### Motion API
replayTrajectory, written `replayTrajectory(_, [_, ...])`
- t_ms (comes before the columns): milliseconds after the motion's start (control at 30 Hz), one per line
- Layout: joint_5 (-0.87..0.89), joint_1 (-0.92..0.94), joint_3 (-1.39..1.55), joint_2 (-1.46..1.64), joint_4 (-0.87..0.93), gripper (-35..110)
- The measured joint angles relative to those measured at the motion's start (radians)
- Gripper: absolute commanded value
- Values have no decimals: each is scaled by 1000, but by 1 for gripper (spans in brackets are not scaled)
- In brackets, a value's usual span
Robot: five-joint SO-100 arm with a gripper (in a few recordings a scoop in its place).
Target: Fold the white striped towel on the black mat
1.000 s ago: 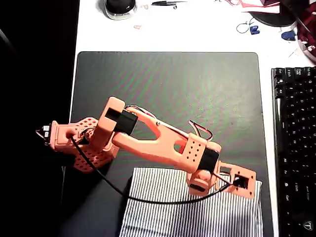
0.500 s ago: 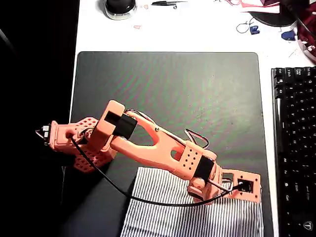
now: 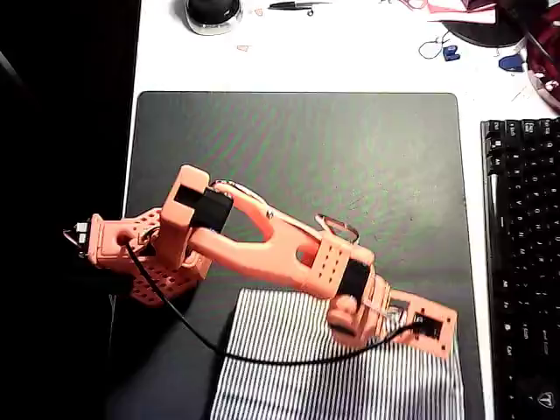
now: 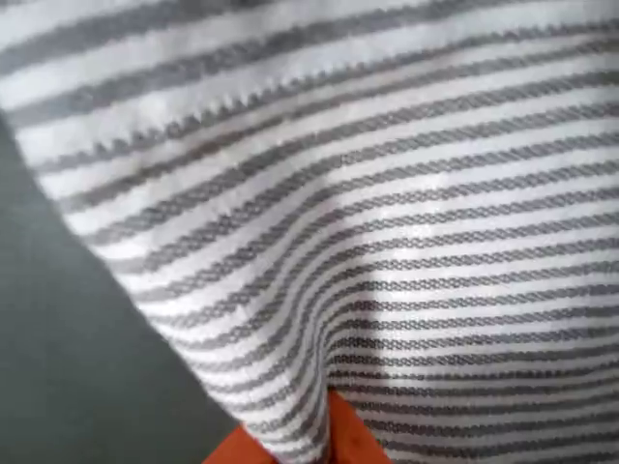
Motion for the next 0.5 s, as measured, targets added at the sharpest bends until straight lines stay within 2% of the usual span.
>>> replayTrajectory(267, [202, -247, -130, 3, 120, 0])
replayTrajectory(500, [183, -337, -172, 3, 155, 0])
